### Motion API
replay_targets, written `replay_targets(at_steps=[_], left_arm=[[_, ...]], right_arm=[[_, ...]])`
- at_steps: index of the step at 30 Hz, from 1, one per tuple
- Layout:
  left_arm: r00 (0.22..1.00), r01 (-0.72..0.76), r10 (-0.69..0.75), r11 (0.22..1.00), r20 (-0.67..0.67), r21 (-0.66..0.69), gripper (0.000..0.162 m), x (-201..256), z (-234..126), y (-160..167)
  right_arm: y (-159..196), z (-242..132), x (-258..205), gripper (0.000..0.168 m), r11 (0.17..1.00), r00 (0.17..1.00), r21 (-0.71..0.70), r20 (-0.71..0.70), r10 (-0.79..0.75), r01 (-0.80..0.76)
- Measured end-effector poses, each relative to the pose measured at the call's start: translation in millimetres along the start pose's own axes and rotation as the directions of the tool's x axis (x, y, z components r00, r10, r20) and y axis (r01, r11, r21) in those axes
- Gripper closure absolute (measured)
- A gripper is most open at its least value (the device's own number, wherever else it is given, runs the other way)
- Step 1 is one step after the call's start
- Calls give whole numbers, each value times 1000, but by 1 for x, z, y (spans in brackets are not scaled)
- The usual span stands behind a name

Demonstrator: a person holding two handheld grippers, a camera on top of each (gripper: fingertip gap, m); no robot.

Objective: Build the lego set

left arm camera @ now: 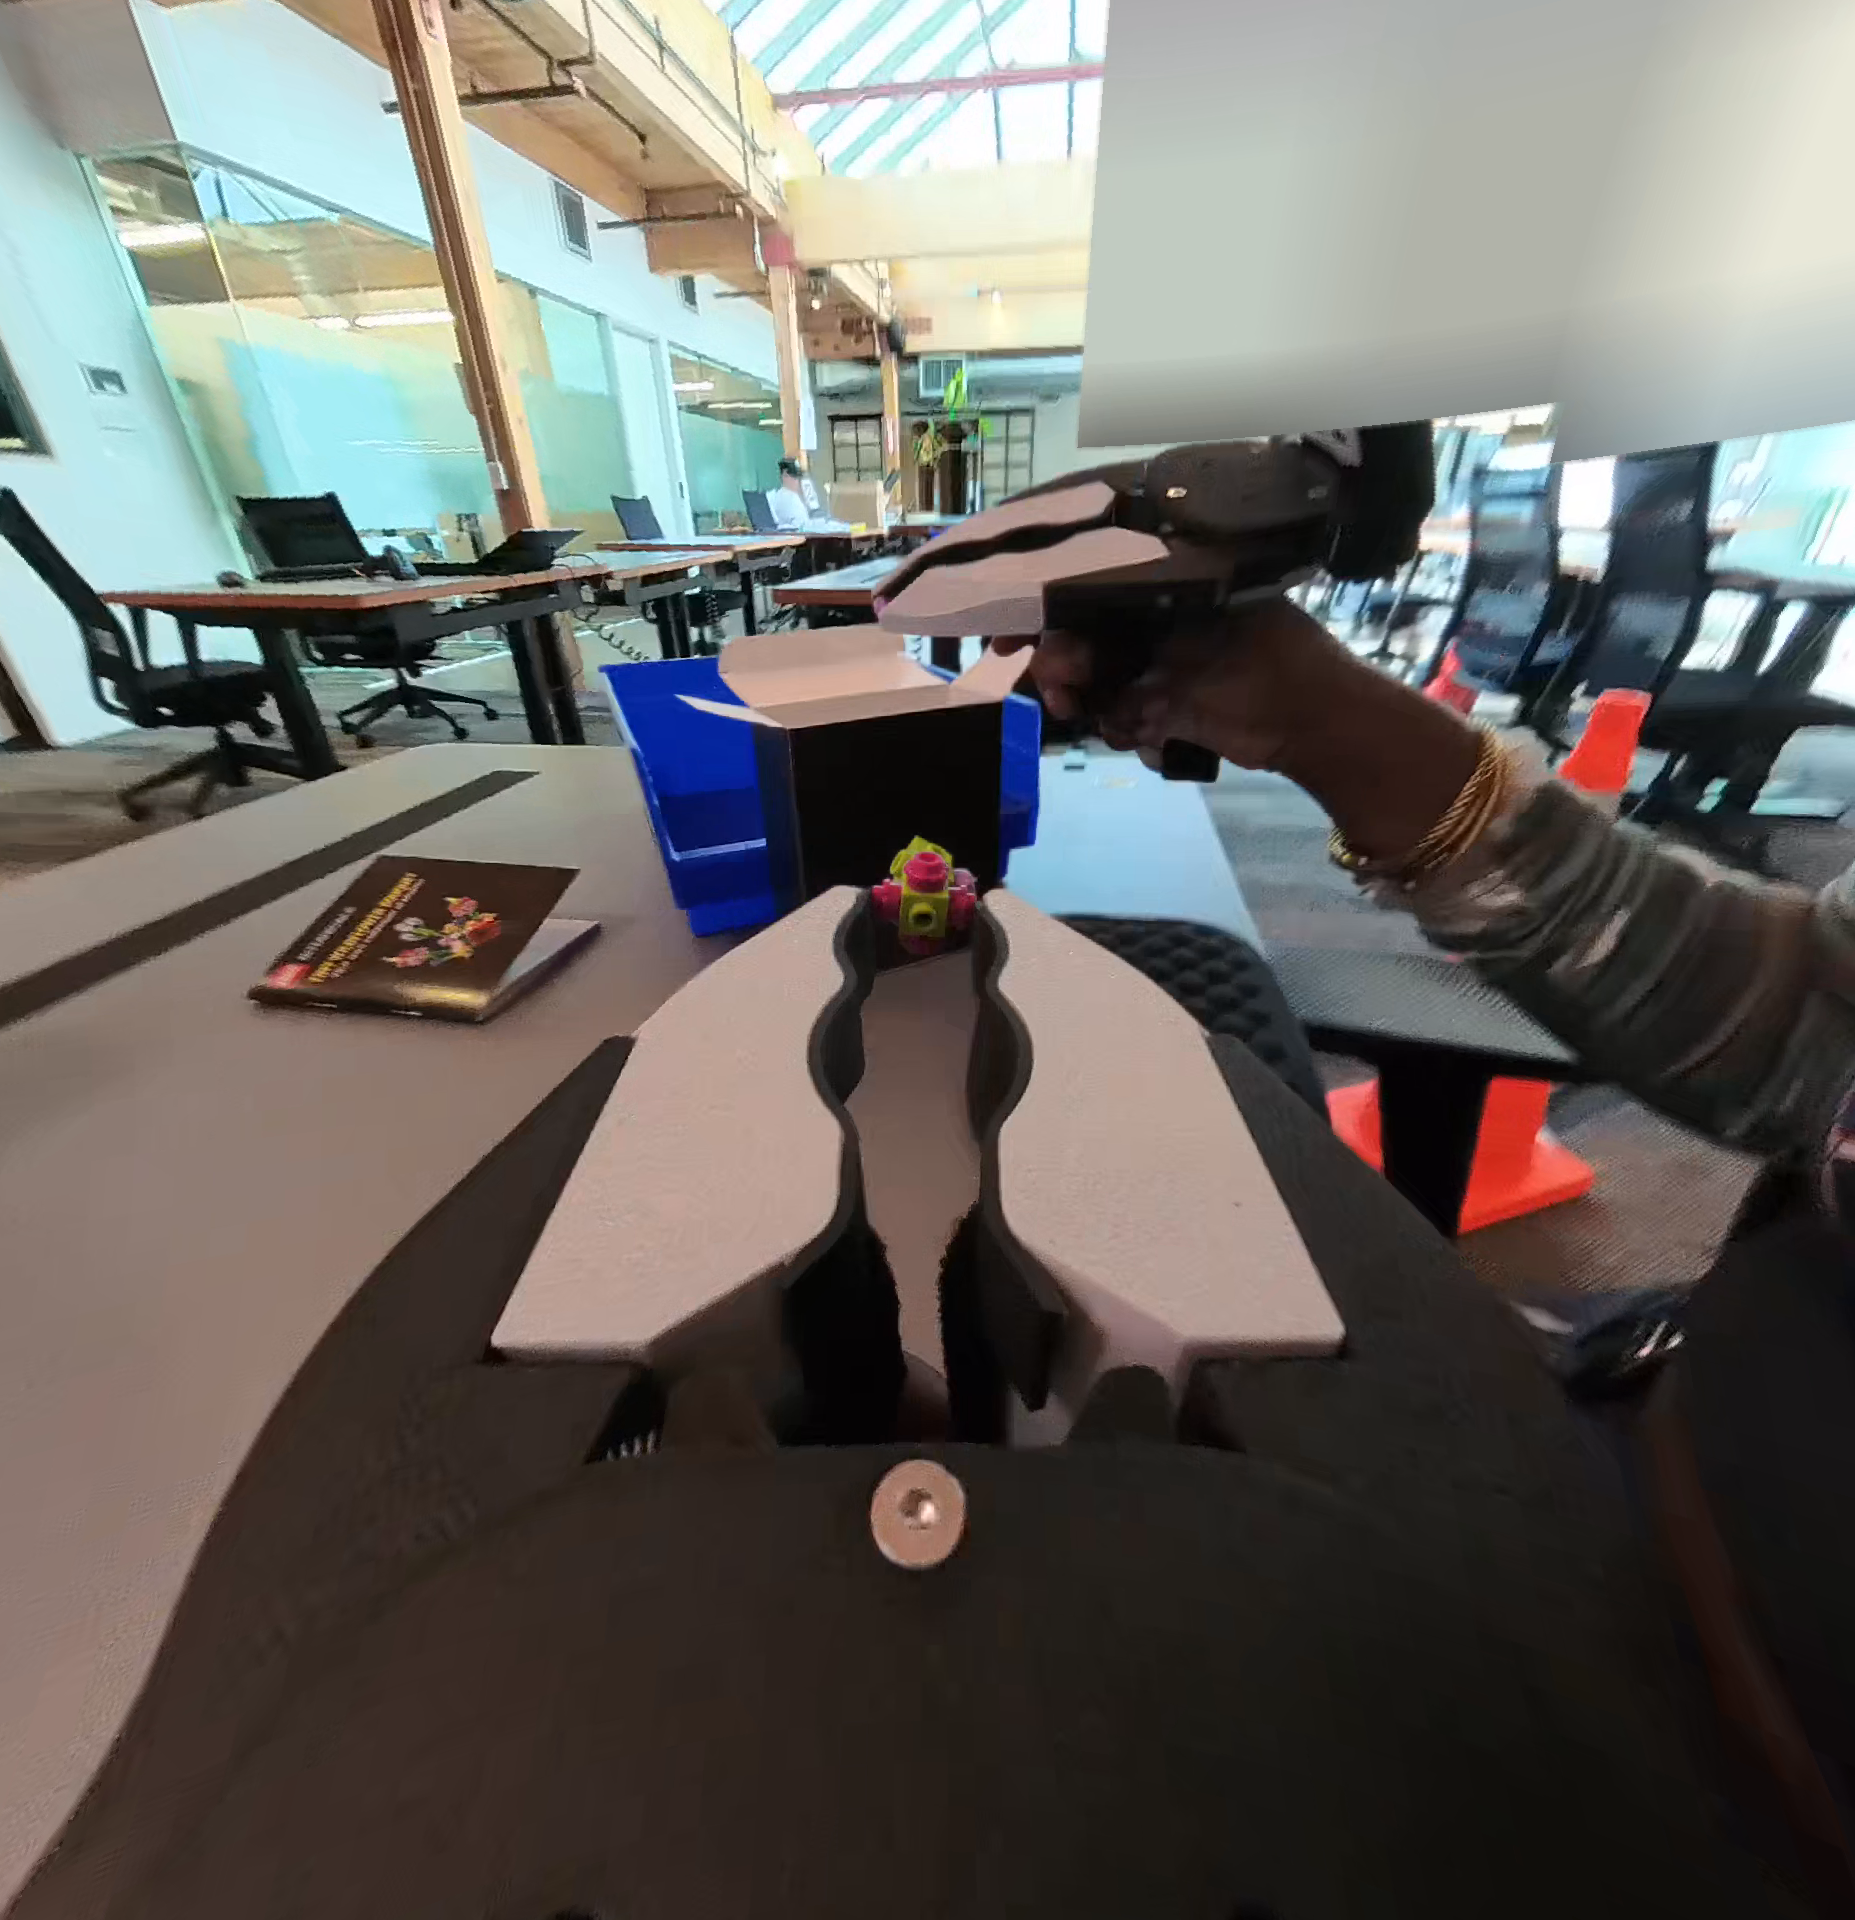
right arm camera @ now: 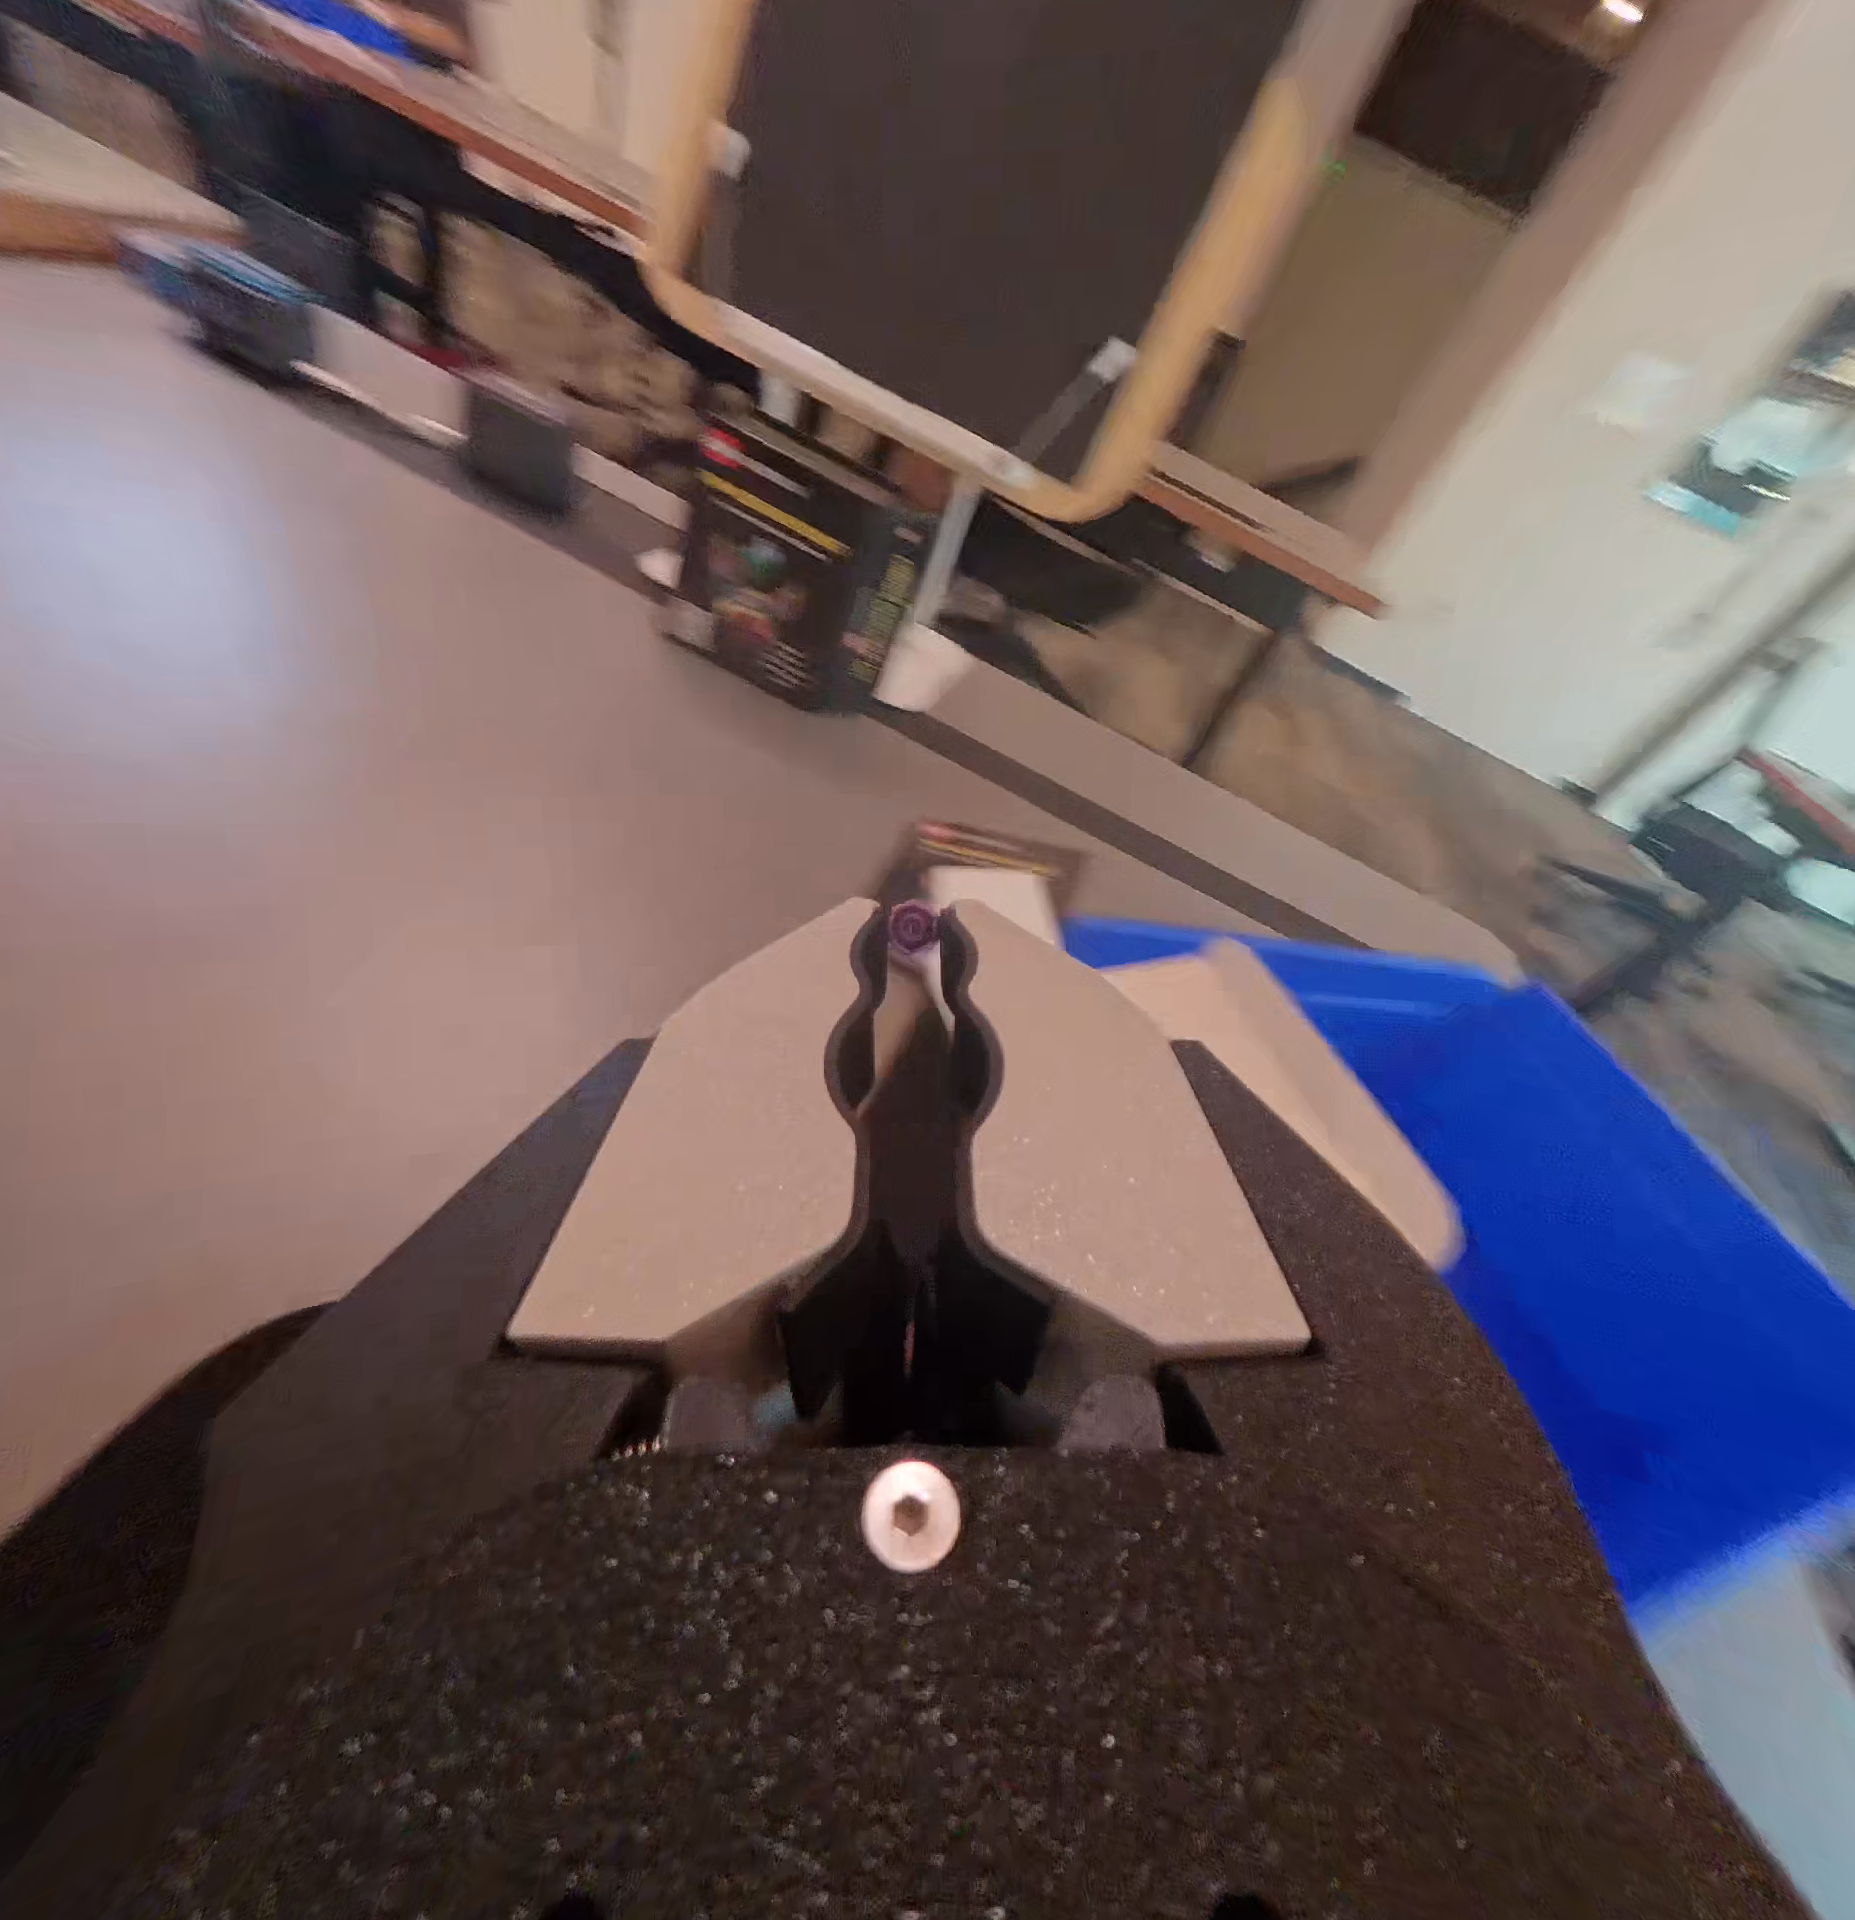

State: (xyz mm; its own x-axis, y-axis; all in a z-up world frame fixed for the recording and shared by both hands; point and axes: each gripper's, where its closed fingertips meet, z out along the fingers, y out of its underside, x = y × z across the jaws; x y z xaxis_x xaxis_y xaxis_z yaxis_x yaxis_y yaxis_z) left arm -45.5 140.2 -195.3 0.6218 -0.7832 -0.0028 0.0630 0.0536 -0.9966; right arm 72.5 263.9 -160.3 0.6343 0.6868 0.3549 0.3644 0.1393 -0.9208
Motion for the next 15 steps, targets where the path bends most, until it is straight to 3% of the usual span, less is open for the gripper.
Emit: replay_targets(at_steps=[7,15], left_arm=[[998,55,-55,998,-23,15,145,0,-1,-2],[990,136,-135,990,-31,30,145,-2,0,-2]], right_arm=[[45,3,35,151,961,990,-275,-139,-10,-29],[46,1,39,143,962,986,-275,-163,-38,-8]])
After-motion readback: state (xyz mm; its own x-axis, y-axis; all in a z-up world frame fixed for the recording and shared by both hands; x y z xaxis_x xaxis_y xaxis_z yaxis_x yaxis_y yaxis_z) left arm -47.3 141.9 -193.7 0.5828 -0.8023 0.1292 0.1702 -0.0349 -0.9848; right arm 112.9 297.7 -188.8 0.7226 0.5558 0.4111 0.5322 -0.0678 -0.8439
